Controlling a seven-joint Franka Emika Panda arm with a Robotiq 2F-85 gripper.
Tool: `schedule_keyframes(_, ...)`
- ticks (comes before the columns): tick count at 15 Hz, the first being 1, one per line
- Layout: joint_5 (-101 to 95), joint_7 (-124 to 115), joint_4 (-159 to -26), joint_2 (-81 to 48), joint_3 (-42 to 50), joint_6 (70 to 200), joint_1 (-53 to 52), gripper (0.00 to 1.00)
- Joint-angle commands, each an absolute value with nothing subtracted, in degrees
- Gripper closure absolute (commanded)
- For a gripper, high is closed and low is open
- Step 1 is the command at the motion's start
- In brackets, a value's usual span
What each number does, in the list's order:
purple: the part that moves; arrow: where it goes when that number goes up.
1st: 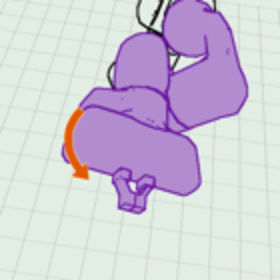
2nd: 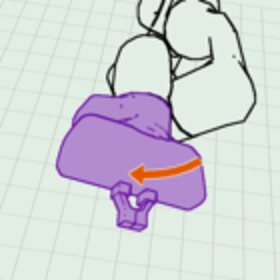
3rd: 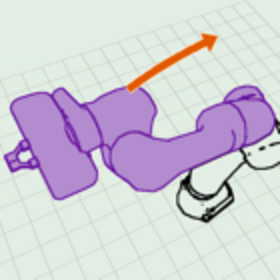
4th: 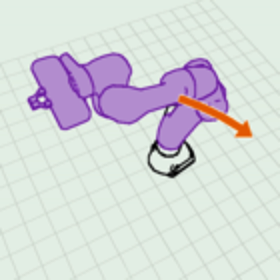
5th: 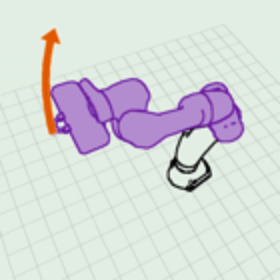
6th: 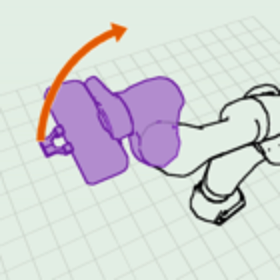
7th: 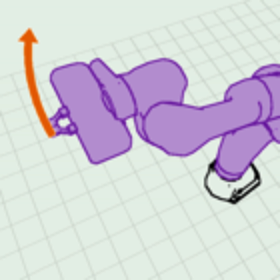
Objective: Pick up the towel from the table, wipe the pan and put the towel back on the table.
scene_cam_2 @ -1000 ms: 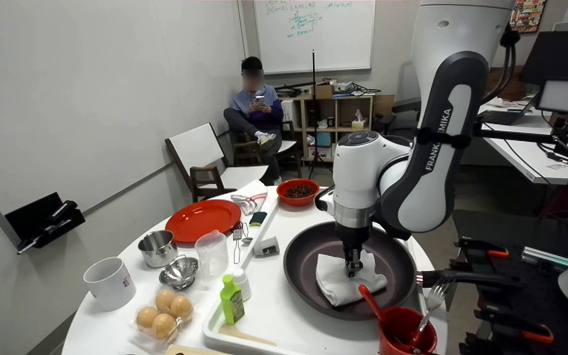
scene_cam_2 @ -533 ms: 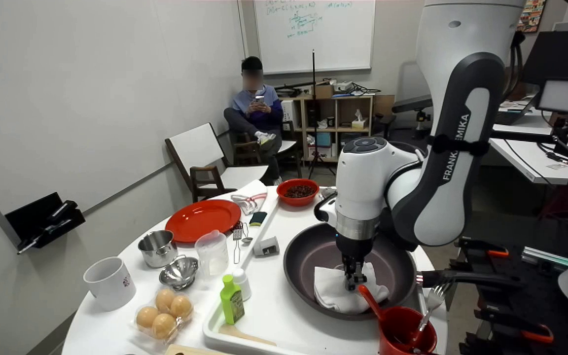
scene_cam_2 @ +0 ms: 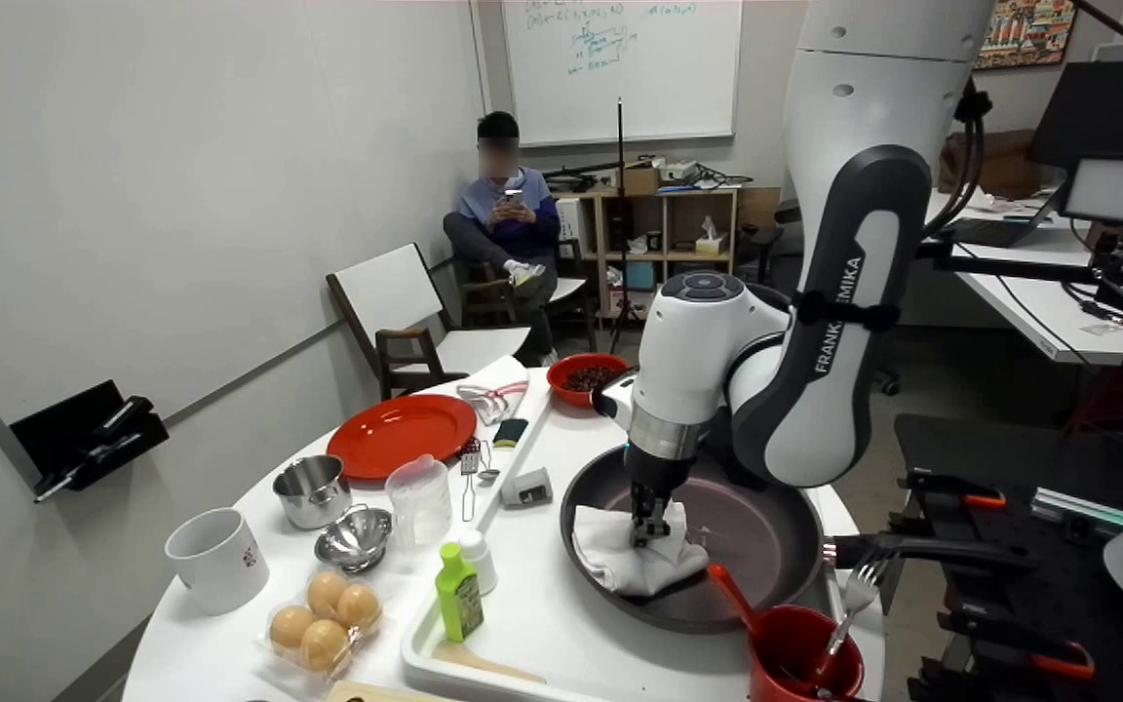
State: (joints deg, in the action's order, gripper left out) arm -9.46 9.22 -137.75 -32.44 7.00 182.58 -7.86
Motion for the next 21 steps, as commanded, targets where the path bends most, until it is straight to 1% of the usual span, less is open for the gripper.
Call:
schedule_keyframes(1, -8.9, 8.0, -131.9, -37.5, 9.6, 184.6, -8.4, 0.92)
schedule_keyframes(7, -9.0, 8.1, -131.2, -37.3, 12.2, 185.2, -7.2, 0.92)
schedule_keyframes(13, -9.5, 9.0, -134.4, -34.9, 13.5, 184.5, -5.2, 0.92)
schedule_keyframes(21, -10.6, 10.3, -138.8, -31.7, 18.1, 183.1, -6.5, 0.92)
